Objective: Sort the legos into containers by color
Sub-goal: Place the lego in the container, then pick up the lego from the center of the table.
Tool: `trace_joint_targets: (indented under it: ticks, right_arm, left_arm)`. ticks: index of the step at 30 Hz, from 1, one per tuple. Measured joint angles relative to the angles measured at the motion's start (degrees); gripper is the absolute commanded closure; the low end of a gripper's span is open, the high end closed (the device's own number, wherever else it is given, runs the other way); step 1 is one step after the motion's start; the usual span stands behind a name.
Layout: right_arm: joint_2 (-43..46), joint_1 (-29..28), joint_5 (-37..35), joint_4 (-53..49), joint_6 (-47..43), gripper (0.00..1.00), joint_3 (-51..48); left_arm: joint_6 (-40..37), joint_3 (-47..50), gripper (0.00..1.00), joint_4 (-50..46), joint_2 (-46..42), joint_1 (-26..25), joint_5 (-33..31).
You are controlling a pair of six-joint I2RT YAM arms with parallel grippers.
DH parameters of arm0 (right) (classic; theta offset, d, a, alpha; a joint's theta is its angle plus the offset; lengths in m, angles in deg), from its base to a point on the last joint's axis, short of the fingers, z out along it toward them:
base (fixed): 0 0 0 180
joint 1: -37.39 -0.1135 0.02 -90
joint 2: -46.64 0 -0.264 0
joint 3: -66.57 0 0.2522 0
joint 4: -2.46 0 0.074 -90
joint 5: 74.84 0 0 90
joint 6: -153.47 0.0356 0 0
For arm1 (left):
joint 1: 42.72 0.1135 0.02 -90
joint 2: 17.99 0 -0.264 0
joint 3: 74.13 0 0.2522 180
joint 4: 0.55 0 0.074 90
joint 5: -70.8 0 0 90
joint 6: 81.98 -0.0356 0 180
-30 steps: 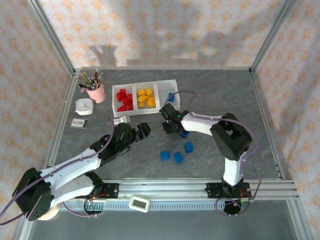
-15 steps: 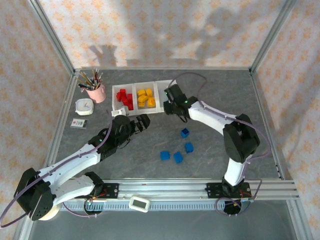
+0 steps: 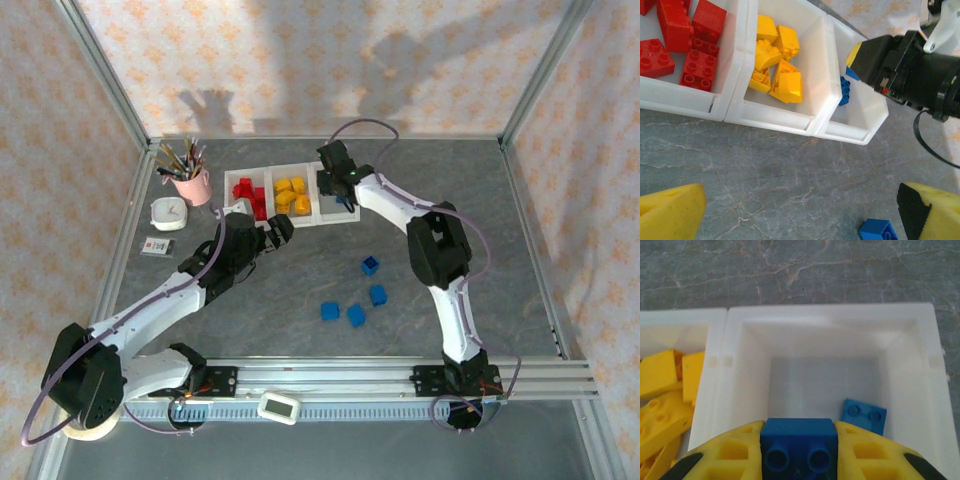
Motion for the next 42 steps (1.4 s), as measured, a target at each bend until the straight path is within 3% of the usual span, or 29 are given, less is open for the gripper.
trace_joint_targets:
  ticks: [6, 15, 25, 30, 42]
  right_arm:
    - [-4.5, 0.3, -0.6, -1.9, -0.6, 0.56, 7.0]
    - [-3.8, 0.3, -0.1, -3.2, -1.3, 0.54, 8.1]
    - [20.5, 0.3, 2.8, 0.2, 1.0, 0.46, -19.3]
    - [32.3, 0.3, 2.8, 2.2, 2.8, 0.43, -32.3]
    - [44.1, 0.3, 6.8, 3.7, 6.1, 0.33, -56.7]
  left_arm:
    - [-0.5, -1.0, 0.01, 0.0, 1.9, 0.4, 0.9]
    - [-1.3, -1.9, 0.01, 0.0, 2.4, 0.4, 1.2]
    - [-1.2, -0.3, 0.01, 0.0, -1.2, 0.5, 2.8]
    - [0.0, 1.9, 0.01, 0.1, -2.6, -2.4, 2.8]
    - [6.2, 8.4, 0.01, 3.5, -4.8, -10.3, 1.3]
